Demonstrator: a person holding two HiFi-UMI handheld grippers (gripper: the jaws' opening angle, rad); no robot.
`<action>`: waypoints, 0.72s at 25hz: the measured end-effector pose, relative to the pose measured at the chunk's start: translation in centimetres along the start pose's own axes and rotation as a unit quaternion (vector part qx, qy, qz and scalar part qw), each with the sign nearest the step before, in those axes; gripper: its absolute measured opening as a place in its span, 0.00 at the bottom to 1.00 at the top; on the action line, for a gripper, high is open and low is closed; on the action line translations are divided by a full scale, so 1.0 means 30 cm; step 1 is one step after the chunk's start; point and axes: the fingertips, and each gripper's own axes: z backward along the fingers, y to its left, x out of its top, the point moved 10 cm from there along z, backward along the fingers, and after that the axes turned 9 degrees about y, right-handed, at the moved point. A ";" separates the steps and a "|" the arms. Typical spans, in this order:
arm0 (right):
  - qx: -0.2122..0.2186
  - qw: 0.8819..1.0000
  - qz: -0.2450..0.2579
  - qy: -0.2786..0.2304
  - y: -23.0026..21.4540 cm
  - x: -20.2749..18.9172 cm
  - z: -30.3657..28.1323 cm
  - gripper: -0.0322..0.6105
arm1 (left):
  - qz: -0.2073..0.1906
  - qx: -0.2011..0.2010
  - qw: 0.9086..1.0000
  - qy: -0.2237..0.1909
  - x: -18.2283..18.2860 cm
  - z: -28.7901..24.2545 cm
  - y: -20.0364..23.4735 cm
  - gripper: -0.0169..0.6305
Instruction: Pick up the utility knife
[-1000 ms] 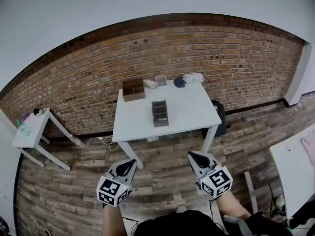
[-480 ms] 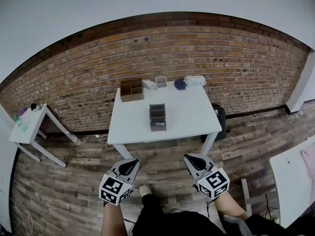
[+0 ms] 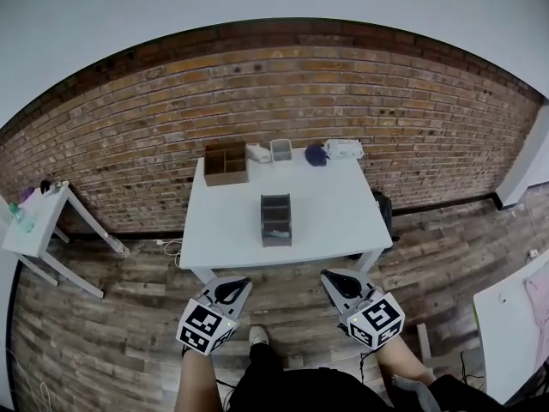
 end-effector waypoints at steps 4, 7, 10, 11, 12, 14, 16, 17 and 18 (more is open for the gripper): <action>-0.005 1.000 -0.009 0.002 -0.054 0.029 -0.116 0.05 | -0.021 -0.019 0.999 0.022 0.027 -0.077 0.127 0.01; -0.003 1.000 0.004 0.011 -0.083 0.064 -0.212 0.05 | -0.046 -0.044 0.997 0.033 0.051 -0.119 0.240 0.01; -0.004 1.000 0.010 0.024 -0.114 0.087 -0.305 0.05 | -0.075 -0.084 0.993 0.042 0.057 -0.159 0.339 0.01; -0.005 1.000 0.010 0.029 -0.123 0.091 -0.331 0.05 | -0.083 -0.101 0.990 0.045 0.056 -0.172 0.367 0.01; -0.008 0.999 0.010 0.033 -0.130 0.095 -0.357 0.05 | -0.089 -0.119 0.988 0.047 0.054 -0.185 0.393 0.01; -0.014 0.999 0.009 0.042 -0.144 0.102 -0.407 0.05 | -0.096 -0.150 0.983 0.045 0.054 -0.212 0.448 0.01; -0.012 0.999 0.007 0.048 -0.156 0.101 -0.462 0.05 | -0.094 -0.175 0.980 0.034 0.059 -0.238 0.507 0.01; -0.003 0.999 0.010 0.053 -0.161 0.095 -0.493 0.05 | -0.093 -0.185 0.978 0.028 0.063 -0.250 0.538 0.01; 0.010 0.998 0.020 0.062 -0.164 0.087 -0.523 0.05 | -0.093 -0.196 0.976 0.022 0.068 -0.260 0.564 0.01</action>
